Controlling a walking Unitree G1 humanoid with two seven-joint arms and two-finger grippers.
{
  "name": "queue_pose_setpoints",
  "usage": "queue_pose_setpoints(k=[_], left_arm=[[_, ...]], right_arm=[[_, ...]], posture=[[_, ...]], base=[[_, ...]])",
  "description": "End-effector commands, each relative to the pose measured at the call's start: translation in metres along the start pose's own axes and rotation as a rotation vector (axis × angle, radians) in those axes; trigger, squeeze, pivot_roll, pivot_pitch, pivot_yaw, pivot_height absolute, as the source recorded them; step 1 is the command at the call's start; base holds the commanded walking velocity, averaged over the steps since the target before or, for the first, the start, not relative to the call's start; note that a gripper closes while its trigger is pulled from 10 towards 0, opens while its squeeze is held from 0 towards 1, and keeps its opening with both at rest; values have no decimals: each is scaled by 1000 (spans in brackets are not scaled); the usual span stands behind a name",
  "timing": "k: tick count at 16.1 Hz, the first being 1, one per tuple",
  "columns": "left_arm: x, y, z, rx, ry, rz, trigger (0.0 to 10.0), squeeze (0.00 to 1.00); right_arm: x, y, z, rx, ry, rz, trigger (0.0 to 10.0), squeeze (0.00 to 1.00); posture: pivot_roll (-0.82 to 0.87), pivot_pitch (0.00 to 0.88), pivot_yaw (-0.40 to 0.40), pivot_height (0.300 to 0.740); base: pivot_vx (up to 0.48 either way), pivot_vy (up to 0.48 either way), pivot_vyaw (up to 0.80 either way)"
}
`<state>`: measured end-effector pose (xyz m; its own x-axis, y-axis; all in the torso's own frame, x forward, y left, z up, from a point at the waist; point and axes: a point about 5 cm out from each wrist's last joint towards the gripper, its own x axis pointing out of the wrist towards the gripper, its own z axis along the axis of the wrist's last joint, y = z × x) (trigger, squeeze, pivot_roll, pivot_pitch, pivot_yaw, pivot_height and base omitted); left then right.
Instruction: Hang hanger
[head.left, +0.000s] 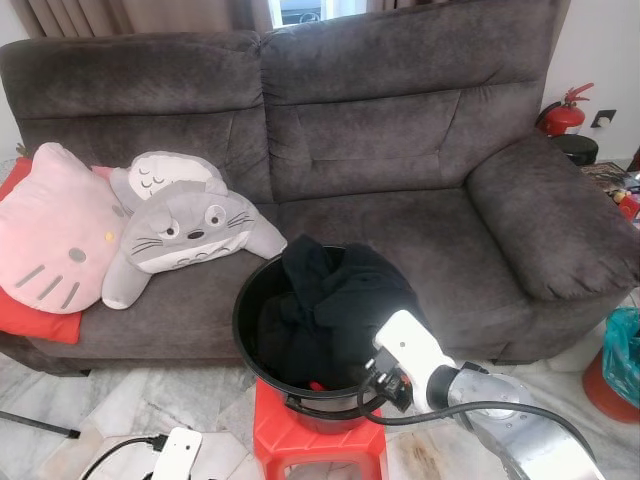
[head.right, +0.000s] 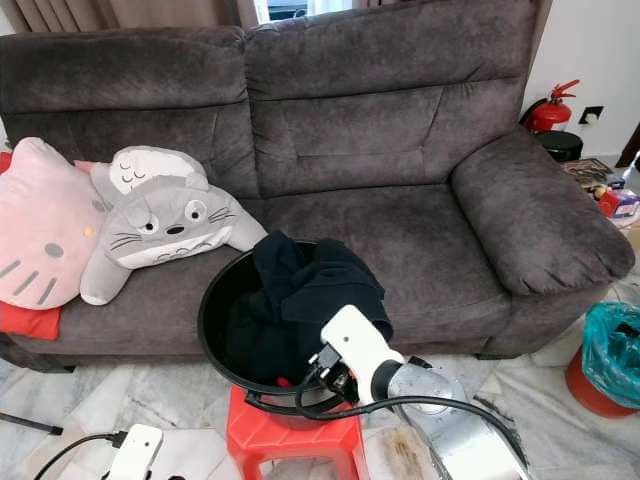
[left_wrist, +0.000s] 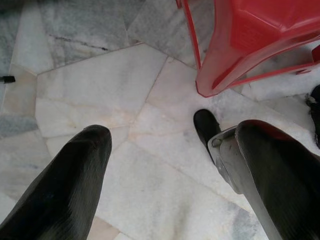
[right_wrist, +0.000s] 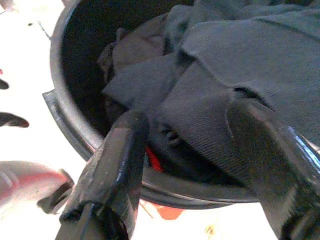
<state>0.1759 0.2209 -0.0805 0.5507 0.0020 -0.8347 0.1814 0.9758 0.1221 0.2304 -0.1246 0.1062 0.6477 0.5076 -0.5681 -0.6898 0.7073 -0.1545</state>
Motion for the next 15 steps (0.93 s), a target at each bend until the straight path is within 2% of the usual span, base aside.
queue_pose_setpoints(k=[1,6,15], left_arm=[[-1,4,-5,21,22,5,10000,0],[-1,4,-4,20,19,7,10000,0],[-1,3,-5,22,20,2,10000,0]], right_arm=[[0,-7,5,0,-11,-57,10000,0],[0,-12,8,16,-23,-78,10000,0],[5,-5,-2,63,2,-34,10000,0]], posture=[[-166,0,96,740],[-164,0,97,740],[-164,1,99,740]], base=[[0,0,0],[0,0,0],[0,0,0]])
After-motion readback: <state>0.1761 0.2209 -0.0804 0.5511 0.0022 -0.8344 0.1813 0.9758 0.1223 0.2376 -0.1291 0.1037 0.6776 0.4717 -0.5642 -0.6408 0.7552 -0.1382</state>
